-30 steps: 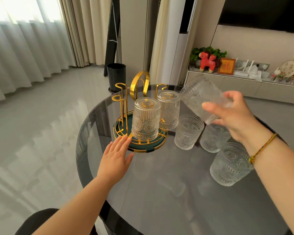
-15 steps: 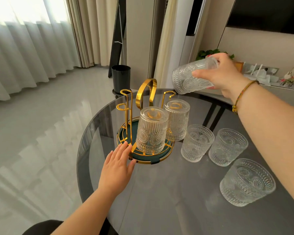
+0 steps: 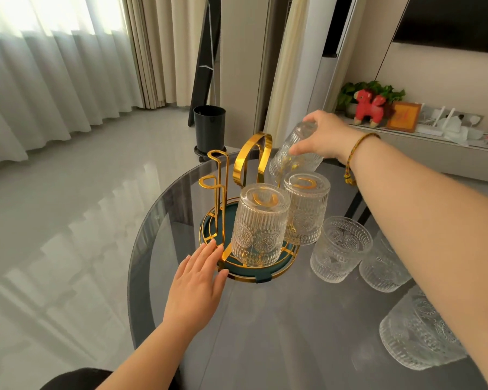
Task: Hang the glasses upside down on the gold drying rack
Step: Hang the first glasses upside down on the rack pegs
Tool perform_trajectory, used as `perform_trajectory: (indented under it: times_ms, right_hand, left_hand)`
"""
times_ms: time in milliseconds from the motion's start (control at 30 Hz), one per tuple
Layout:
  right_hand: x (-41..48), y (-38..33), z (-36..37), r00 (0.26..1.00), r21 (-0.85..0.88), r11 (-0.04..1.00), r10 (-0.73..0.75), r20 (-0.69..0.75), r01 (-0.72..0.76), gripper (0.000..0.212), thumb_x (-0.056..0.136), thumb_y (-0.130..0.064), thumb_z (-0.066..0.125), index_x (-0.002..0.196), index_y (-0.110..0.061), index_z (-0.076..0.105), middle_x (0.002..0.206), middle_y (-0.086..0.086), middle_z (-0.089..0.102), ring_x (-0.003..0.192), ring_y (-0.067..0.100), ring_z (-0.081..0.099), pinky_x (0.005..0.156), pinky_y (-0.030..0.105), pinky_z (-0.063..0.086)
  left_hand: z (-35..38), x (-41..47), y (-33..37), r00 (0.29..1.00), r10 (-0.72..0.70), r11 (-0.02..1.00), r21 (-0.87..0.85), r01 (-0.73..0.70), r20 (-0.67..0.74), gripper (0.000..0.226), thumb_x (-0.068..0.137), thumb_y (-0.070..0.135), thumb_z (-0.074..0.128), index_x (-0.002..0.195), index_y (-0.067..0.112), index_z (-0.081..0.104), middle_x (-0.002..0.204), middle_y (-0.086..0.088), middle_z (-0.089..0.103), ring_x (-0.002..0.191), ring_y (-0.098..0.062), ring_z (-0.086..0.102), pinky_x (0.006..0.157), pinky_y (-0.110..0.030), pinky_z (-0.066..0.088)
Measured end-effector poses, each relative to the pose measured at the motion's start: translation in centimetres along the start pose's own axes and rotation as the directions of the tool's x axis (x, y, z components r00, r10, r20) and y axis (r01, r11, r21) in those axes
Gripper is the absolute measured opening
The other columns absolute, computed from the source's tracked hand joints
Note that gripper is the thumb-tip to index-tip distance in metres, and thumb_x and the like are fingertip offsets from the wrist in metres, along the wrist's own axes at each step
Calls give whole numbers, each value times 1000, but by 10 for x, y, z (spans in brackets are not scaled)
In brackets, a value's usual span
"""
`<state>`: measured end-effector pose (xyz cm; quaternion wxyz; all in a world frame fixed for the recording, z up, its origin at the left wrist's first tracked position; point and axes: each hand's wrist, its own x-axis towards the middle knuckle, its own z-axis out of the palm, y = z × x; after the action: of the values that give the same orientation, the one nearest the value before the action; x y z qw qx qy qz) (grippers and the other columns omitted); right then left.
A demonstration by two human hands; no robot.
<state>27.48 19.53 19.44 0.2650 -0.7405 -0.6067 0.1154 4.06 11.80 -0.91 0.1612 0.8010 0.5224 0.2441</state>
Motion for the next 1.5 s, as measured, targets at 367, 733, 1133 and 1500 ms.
perform_trajectory:
  times_ms: [367, 733, 1133, 1500]
  right_hand:
    - [2, 13, 27, 993, -23, 1000, 14, 121, -11, 69, 68, -27, 71, 127, -12, 38, 133, 11, 42, 118, 28, 43, 81, 30, 35]
    - [-2, 14, 27, 990, 31, 998, 43, 134, -48, 65, 70, -36, 68, 125, -12, 41, 129, 12, 45, 110, 25, 45, 81, 33, 37]
    - [-9, 14, 25, 993, 75, 996, 41, 107, -49, 59, 77, -35, 61, 126, -12, 39, 132, 12, 44, 117, 27, 43, 82, 31, 35]
    - [-17, 10, 30, 998, 62, 996, 66, -19, -65, 43, 84, -31, 49, 123, -12, 43, 134, 12, 43, 125, 30, 37, 102, 41, 33]
  left_hand:
    - [-1, 1, -1, 999, -24, 1000, -5, 24, 31, 50, 92, 40, 29, 138, 32, 13, 153, 10, 12, 141, -7, 7, 113, -25, 1]
    - [0, 2, -1, 999, -23, 1000, -4, 23, 28, 51, 90, 44, 26, 138, 32, 16, 151, 12, 12, 140, -8, 8, 113, -26, 3]
    - [-1, 2, 1, 997, -48, 999, 11, 47, 55, 51, 91, 42, 29, 139, 31, 14, 153, 8, 12, 141, -10, 8, 114, -28, 3]
    - [0, 3, 0, 998, -43, 999, -8, 44, 41, 50, 91, 41, 30, 138, 32, 16, 153, 8, 15, 141, -10, 9, 114, -29, 3]
